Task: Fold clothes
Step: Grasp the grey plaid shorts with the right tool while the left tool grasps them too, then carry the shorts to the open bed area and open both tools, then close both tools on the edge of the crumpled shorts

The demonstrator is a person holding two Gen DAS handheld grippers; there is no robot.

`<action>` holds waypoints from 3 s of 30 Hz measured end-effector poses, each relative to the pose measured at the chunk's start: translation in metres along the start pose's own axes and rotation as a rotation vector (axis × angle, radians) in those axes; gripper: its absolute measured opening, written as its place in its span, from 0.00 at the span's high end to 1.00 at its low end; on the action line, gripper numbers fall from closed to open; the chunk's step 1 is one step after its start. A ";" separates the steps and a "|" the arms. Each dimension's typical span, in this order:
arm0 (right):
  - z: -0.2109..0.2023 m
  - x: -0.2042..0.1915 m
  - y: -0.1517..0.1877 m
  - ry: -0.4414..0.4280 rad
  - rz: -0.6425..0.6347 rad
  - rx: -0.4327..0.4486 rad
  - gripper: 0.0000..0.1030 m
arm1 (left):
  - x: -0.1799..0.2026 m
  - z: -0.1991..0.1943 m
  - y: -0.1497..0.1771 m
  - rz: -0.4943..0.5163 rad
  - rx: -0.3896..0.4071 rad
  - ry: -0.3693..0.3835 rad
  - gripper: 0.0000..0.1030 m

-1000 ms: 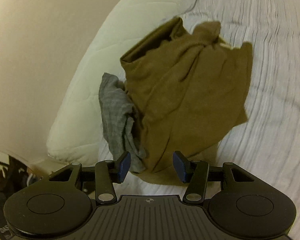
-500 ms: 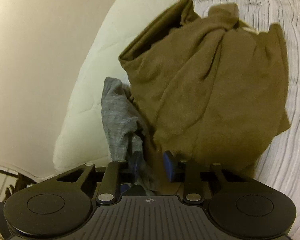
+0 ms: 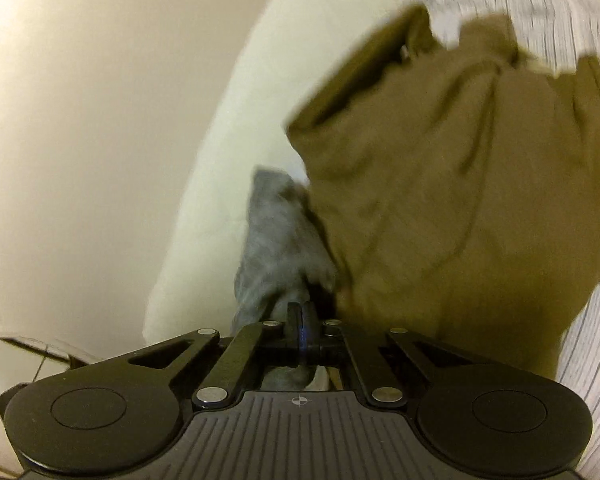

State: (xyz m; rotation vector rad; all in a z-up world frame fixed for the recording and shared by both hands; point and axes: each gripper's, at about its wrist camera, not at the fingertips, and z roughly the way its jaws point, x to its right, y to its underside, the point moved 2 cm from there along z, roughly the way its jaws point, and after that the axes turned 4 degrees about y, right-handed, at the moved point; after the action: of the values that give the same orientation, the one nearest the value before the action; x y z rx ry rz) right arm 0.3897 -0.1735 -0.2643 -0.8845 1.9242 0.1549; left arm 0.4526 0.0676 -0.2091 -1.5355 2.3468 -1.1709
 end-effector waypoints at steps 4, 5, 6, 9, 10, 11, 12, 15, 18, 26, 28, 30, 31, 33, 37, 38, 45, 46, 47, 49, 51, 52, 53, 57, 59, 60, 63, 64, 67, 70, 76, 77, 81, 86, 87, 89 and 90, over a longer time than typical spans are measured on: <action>-0.042 -0.027 -0.010 -0.088 -0.033 0.117 1.00 | 0.014 -0.050 -0.027 0.049 0.127 -0.009 0.95; -0.055 -0.034 -0.012 -0.114 -0.049 0.135 1.00 | 0.021 -0.061 -0.032 0.067 0.151 -0.001 0.95; -0.065 -0.040 -0.011 -0.122 -0.062 0.138 1.00 | 0.029 -0.072 -0.036 0.082 0.173 0.007 0.95; -0.093 -0.051 -0.002 -0.150 -0.060 0.129 1.00 | 0.058 -0.105 -0.044 0.127 0.229 0.052 0.96; -0.102 -0.053 0.004 -0.157 -0.050 0.131 1.00 | 0.070 -0.115 -0.045 0.143 0.241 0.079 0.96; -0.111 -0.054 0.009 -0.162 -0.041 0.134 1.00 | 0.082 -0.125 -0.045 0.159 0.252 0.108 0.96; -0.120 -0.056 0.015 -0.167 -0.032 0.138 1.00 | 0.095 -0.135 -0.045 0.175 0.262 0.137 0.96; -0.157 -0.045 0.036 -0.126 -0.005 0.191 1.00 | 0.140 -0.161 -0.038 0.240 0.276 0.240 0.95; -0.204 -0.027 0.048 -0.045 0.025 0.277 0.99 | 0.188 -0.180 -0.023 0.283 0.267 0.359 0.95; -0.394 0.038 0.102 0.228 0.110 0.610 0.99 | 0.363 -0.198 0.057 0.372 0.139 0.760 0.95; -0.457 0.056 0.126 0.304 0.146 0.709 0.99 | 0.411 -0.203 0.080 0.364 0.111 0.867 0.95; -0.522 0.071 0.154 0.393 0.174 0.817 0.97 | 0.452 -0.203 0.106 0.337 0.079 0.941 0.95; -0.554 0.078 0.169 0.438 0.187 0.870 0.84 | 0.472 -0.198 0.120 0.329 0.044 0.931 0.93; -0.602 0.089 0.200 0.516 0.202 0.933 0.24 | 0.511 -0.182 0.151 0.353 -0.051 0.858 0.90; -0.681 0.112 0.262 0.674 0.238 1.006 0.16 | 0.554 -0.147 0.238 0.514 -0.245 0.624 0.90; -0.688 0.118 0.275 0.715 0.257 0.983 0.16 | 0.556 -0.141 0.258 0.540 -0.293 0.595 0.90; -0.679 0.169 0.357 0.787 0.481 0.707 0.16 | 0.530 -0.115 0.351 0.664 -0.483 0.424 0.90; -0.676 0.173 0.363 0.795 0.494 0.666 0.16 | 0.531 -0.119 0.352 0.687 -0.475 0.423 0.90; -0.670 0.176 0.370 0.799 0.500 0.633 0.16 | 0.533 -0.122 0.353 0.711 -0.466 0.423 0.89; -0.669 0.178 0.387 0.800 0.504 0.585 0.16 | 0.529 -0.141 0.360 0.753 -0.426 0.433 0.84; -0.658 0.173 0.383 0.807 0.507 0.565 0.16 | 0.526 -0.167 0.362 0.791 -0.376 0.442 0.80; -0.652 0.170 0.381 0.811 0.509 0.556 0.16 | 0.525 -0.175 0.360 0.802 -0.357 0.444 0.79; -0.647 0.168 0.378 0.815 0.511 0.547 0.16 | 0.523 -0.179 0.359 0.810 -0.347 0.447 0.79; -0.622 0.158 0.368 0.862 0.464 0.544 0.16 | 0.513 -0.184 0.354 0.810 -0.344 0.441 0.75; -0.611 0.152 0.369 0.874 0.458 0.543 0.16 | 0.504 -0.181 0.355 0.807 -0.359 0.430 0.75; -0.605 0.151 0.372 0.879 0.460 0.539 0.16 | 0.502 -0.180 0.356 0.808 -0.365 0.427 0.75; -0.585 0.149 0.383 0.892 0.474 0.497 0.16 | 0.493 -0.178 0.361 0.811 -0.381 0.423 0.75; -0.579 0.148 0.388 0.896 0.479 0.482 0.16 | 0.489 -0.177 0.363 0.813 -0.388 0.422 0.75; -0.567 0.146 0.402 0.903 0.497 0.446 0.16 | 0.482 -0.175 0.370 0.818 -0.407 0.414 0.75; -0.561 0.141 0.407 0.903 0.481 0.434 0.16 | 0.480 -0.179 0.372 0.828 -0.410 0.412 0.74; -0.571 0.144 0.405 0.900 0.447 0.440 0.16 | 0.491 -0.184 0.377 0.823 -0.393 0.400 0.74; -0.574 0.146 0.404 0.898 0.440 0.438 0.16 | 0.494 -0.184 0.379 0.818 -0.391 0.394 0.74; -0.598 0.160 0.401 0.903 0.415 0.430 0.16 | 0.512 -0.180 0.387 0.785 -0.390 0.364 0.74; -0.630 0.190 0.397 0.905 0.411 0.402 0.16 | 0.539 -0.175 0.409 0.746 -0.398 0.347 0.74; -0.635 0.198 0.396 0.902 0.413 0.389 0.16 | 0.543 -0.174 0.413 0.740 -0.396 0.345 0.74; -0.643 0.214 0.395 0.894 0.404 0.375 0.16 | 0.548 -0.171 0.425 0.739 -0.388 0.340 0.74; -0.647 0.222 0.394 0.890 0.399 0.369 0.16 | 0.550 -0.168 0.431 0.741 -0.387 0.334 0.74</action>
State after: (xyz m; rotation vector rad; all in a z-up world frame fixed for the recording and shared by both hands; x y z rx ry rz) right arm -0.3886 -0.2957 -0.2112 -0.3061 2.8167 -0.4218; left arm -0.2117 -0.2075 -0.1998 -0.4030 3.0699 -0.8529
